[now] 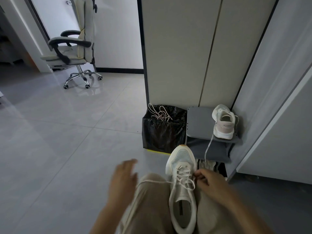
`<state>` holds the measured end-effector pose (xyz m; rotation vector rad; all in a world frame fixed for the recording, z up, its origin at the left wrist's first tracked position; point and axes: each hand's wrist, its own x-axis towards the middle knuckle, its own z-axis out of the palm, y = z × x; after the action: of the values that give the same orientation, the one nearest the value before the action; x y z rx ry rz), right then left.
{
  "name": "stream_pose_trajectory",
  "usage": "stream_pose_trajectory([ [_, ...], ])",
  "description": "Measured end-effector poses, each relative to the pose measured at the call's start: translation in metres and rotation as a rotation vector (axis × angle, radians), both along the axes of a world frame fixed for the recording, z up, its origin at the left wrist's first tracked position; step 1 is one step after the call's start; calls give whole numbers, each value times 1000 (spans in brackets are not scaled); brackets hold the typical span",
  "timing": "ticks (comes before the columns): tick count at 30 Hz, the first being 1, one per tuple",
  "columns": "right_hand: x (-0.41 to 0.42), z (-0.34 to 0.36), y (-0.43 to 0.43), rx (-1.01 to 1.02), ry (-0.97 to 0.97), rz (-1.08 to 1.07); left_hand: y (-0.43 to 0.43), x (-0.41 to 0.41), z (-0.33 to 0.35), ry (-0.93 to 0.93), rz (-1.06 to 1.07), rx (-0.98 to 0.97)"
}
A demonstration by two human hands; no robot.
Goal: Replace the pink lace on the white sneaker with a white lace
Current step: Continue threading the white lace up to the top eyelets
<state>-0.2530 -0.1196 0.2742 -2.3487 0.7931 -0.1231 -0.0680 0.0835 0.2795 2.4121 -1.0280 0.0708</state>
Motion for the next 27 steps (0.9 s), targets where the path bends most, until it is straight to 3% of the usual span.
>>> stream_pose_trajectory([
  [2,1,-1,-3,-63,19,96,-31,-37,11,84,-277,120],
  [5,2,-2,-2,-165,54,194,-57,-62,19,54,-290,333],
  [7,1,-2,-2,-117,-4,205,-54,-52,12,163,-269,275],
  [10,-6,5,-5,140,-122,144,-32,-26,6,311,-281,195],
  [17,-11,10,-1,338,-190,58,38,20,6,311,-8,236],
  [20,-9,10,1,370,-217,17,32,10,9,277,-46,389],
  [24,-6,9,2,403,-259,-12,-11,-25,15,260,-184,150],
  [27,-6,8,3,362,-281,-41,-40,-52,20,282,-295,156],
])
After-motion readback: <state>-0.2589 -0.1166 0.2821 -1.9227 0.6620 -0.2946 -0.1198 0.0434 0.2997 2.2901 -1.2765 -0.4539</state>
